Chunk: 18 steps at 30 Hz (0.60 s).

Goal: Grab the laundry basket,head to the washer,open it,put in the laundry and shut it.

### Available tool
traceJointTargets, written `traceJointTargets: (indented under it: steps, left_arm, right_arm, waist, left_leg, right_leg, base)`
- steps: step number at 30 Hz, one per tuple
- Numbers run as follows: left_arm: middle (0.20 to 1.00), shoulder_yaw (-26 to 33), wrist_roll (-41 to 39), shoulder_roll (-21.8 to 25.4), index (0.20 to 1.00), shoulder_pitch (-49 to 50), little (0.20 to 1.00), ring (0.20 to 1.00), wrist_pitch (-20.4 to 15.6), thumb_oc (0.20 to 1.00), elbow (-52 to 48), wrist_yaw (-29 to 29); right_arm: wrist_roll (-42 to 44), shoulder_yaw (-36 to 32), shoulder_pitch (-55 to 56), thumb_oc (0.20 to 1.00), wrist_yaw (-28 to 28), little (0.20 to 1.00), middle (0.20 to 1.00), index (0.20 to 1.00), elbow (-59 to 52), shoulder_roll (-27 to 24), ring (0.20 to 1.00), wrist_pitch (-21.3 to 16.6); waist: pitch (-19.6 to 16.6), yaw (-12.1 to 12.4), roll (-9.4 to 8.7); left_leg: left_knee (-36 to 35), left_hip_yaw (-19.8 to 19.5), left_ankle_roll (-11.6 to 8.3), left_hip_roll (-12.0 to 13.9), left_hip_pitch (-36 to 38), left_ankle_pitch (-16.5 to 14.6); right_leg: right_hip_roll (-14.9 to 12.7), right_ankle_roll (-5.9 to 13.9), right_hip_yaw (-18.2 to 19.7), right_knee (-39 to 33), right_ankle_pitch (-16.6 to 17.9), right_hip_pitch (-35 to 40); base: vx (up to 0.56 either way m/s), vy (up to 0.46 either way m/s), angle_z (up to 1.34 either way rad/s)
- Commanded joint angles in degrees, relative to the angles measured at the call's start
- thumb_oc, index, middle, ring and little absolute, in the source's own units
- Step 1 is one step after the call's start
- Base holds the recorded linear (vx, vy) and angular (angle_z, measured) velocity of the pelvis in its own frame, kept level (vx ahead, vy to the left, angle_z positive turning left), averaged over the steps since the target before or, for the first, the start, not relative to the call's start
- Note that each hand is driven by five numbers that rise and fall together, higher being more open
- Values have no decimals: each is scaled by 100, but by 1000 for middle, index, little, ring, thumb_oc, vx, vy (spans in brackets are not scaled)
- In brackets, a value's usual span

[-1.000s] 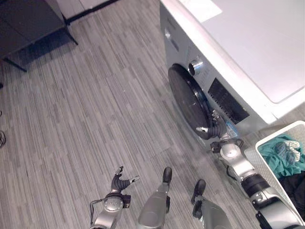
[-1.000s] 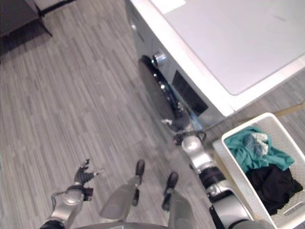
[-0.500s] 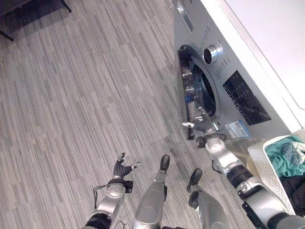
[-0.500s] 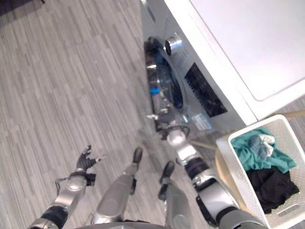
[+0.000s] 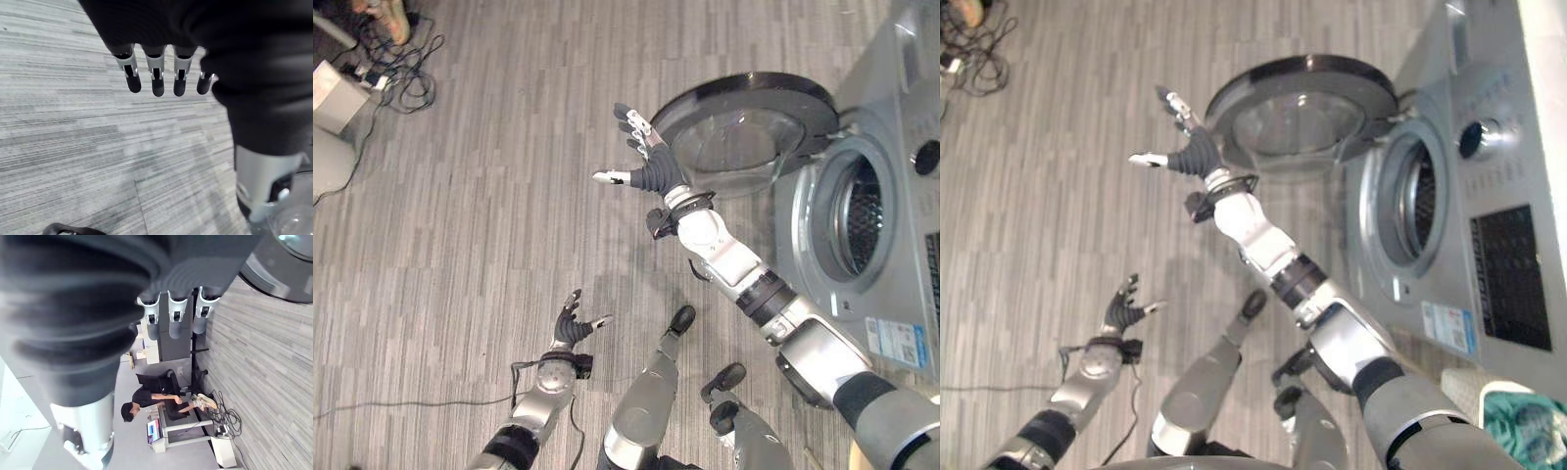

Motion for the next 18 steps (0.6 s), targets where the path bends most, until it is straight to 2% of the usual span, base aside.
traceJointTargets:
  steps: [1, 3, 4, 5, 6, 7, 8, 9, 10, 11, 15, 16, 17, 18]
  left_arm:
    - [1000, 57, 186, 25, 1000, -260, 1000, 1000, -91, 1000, 102, 20]
    - [1000, 153, 290, -48, 1000, -238, 1000, 1000, -39, 1000, 100, 27]
    - [1000, 152, 292, -55, 1000, -234, 1000, 1000, -39, 1000, 100, 27]
    - [1000, 195, 347, -76, 1000, -250, 1000, 1000, -23, 1000, 76, 55]
    - [1000, 258, 509, -122, 1000, -347, 1000, 1000, 3, 1000, 28, 82]
    - [1000, 255, 509, -124, 1000, -346, 1000, 1000, 2, 1000, 28, 83]
    - [1000, 307, 686, -151, 1000, -592, 1000, 1000, 31, 1000, -41, 144]
    - [1000, 310, 740, -152, 1000, -696, 1000, 1000, 31, 1000, -78, 160]
    - [1000, 306, 741, -155, 1000, -695, 1000, 1000, 31, 1000, -77, 160]
    - [1000, 303, 902, -99, 1000, -953, 1000, 1000, 38, 1000, -135, 238]
    - [1000, 306, 1225, 173, 1000, -1575, 1000, 1000, 68, 1000, 1, 495]
    - [1000, 303, 1225, 171, 1000, -1579, 1000, 1000, 66, 1000, 5, 495]
    - [1000, 334, 1355, 365, 1000, -1987, 1000, 1000, 113, 1000, 323, 638]
    - [1000, 366, 1317, 467, 1000, -2195, 1000, 1000, 142, 1000, 537, 682]
  right_arm:
    - [-142, 8, 709, 1000, 114, 1000, 1000, 1000, -625, -291, 1000, -72]
    - [-488, 96, 1076, 1000, 251, 1000, 1000, 1000, -936, -563, 1000, -9]
    - [-493, 99, 1091, 1000, 251, 1000, 1000, 1000, -954, -571, 1000, 1]
    - [-651, 77, 1333, 1000, 316, 1000, 1000, 1000, -1173, -737, 1000, 18]
    - [-1018, 17, 1834, 1000, 423, 1000, 1000, 1000, -1456, -1023, 1000, 25]
    - [-1020, 15, 1842, 1000, 423, 1000, 1000, 1000, -1465, -1027, 1000, 30]
    - [-1331, -175, 2444, 1000, 508, 1000, 1000, 1000, -1796, -1254, 1000, -23]
    - [-1399, -264, 2698, 1000, 563, 1000, 1000, 1000, -1937, -1350, 1000, -47]
    - [-1399, -268, 2706, 1000, 565, 1000, 1000, 1000, -1946, -1355, 1000, -42]
    - [-1628, -413, 3142, 1000, 609, 1000, 1000, 1000, -2030, -1525, 1000, -115]
    - [-1925, -703, 3632, 1000, 600, 1000, 1000, 1000, -2033, -1894, 1000, -160]
    - [-1925, -706, 3633, 1000, 602, 1000, 1000, 1000, -2036, -1896, 1000, -158]
    - [-1858, -847, 3768, 1000, 609, 1000, 1000, 1000, -2024, -1997, 1000, -191]
    - [-1818, -891, 3803, 1000, 616, 1000, 1000, 1000, -2051, -2050, 1000, -217]
  waist:
    - [-40, -261, -593]
    - [-30, -404, -673]
    - [-34, -399, -669]
    - [-11, -501, -687]
    - [-8, -747, -761]
    - [-10, -738, -760]
    - [-14, -1018, -799]
    - [-15, -1120, -805]
    - [-17, -1112, -804]
    - [-18, -1345, -797]
    - [-14, -1783, -800]
    - [-14, -1776, -800]
    - [3, -1973, -808]
    - [26, -2058, -805]
  left_leg:
    - [88, 850, 227, -256, 304, -623]
    - [60, 967, 233, -205, 359, -654]
    - [58, 973, 233, -204, 362, -655]
    - [75, 1054, 269, -216, 296, -533]
    - [55, 1243, 284, -173, 355, -578]
    - [54, 1249, 285, -171, 356, -580]
    - [42, 1465, 292, -131, 401, -626]
    - [52, 1535, 300, -122, 407, -647]
    - [53, 1539, 301, -120, 406, -649]
    - [84, 1651, 315, -108, 396, -683]
    - [105, 1930, 363, -70, 340, -714]
    - [105, 1935, 363, -69, 339, -715]
    - [97, 2073, 393, -51, 304, -705]
    - [92, 2141, 401, -40, 288, -691]
  right_leg:
    - [-296, 569, 521, -761, 472, 76]
    - [-283, 590, 620, -801, 528, 67]
    - [-281, 591, 626, -802, 530, 67]
    - [-313, 579, 621, -831, 702, -10]
    - [-298, 606, 790, -857, 774, -53]
    - [-297, 606, 797, -857, 775, -55]
    - [-276, 627, 977, -876, 834, -115]
    - [-268, 631, 1050, -882, 851, -148]
    - [-267, 631, 1055, -881, 852, -151]
    - [-258, 639, 1176, -896, 882, -216]
    - [-232, 666, 1433, -902, 987, -404]
    - [-232, 666, 1439, -901, 988, -408]
    - [-212, 673, 1552, -892, 1045, -524]
    - [-197, 677, 1614, -887, 1073, -584]
  base:
    - [12, -8, -5]
    - [6, 15, -22]
    - [-93, 89, -36]
    - [-109, 129, -61]
    - [-109, 129, -60]
    - [-37, 124, -58]
    - [-28, 88, -50]
    - [-28, 88, -66]
    - [-33, 65, -81]
    - [-40, 58, -76]
    - [-51, 72, -51]
    - [-49, 80, -75]
    - [-50, 72, -76]
    - [-61, 86, -74]
